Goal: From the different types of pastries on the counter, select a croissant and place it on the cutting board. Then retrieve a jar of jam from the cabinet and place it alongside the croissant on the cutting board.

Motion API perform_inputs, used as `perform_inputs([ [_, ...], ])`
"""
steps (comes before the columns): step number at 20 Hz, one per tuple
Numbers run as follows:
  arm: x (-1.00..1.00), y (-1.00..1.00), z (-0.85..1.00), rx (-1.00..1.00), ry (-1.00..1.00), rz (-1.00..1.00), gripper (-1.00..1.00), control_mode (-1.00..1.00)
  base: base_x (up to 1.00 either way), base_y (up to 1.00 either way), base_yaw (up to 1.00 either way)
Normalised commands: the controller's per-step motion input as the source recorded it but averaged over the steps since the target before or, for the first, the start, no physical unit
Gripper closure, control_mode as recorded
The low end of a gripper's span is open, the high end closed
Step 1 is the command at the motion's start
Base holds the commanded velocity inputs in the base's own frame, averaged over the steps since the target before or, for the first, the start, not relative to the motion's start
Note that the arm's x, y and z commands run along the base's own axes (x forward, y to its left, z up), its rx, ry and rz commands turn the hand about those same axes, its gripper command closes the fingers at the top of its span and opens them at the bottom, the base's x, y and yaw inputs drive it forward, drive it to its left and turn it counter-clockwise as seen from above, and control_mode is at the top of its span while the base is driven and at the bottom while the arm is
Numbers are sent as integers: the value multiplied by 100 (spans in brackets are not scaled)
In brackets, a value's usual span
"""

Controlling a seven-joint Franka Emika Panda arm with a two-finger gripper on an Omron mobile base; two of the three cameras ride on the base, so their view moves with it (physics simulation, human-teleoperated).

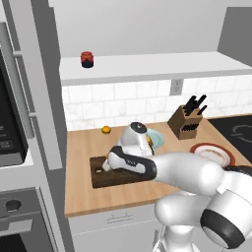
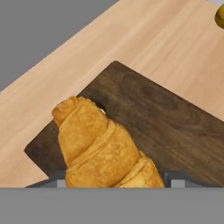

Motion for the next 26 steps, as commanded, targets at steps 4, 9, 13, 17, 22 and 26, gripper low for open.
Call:
perform_inputs([
  [4, 4, 0, 0, 0, 0, 0, 100, -100, 0, 0, 0],
  [9, 1, 0, -6, 0, -1, 0, 100, -100, 0, 0, 0],
  [13, 0, 0, -28, 0, 0, 0, 100, -100, 0, 0, 0],
  [17, 0, 0, -46, 0, 0, 0, 100, -100, 0, 0, 0],
  [22, 0, 0, -12, 0, 0, 1, 100, -100, 0, 0, 0],
  [26, 23, 5, -2, 0, 2, 0, -100, -100, 0, 0, 0],
])
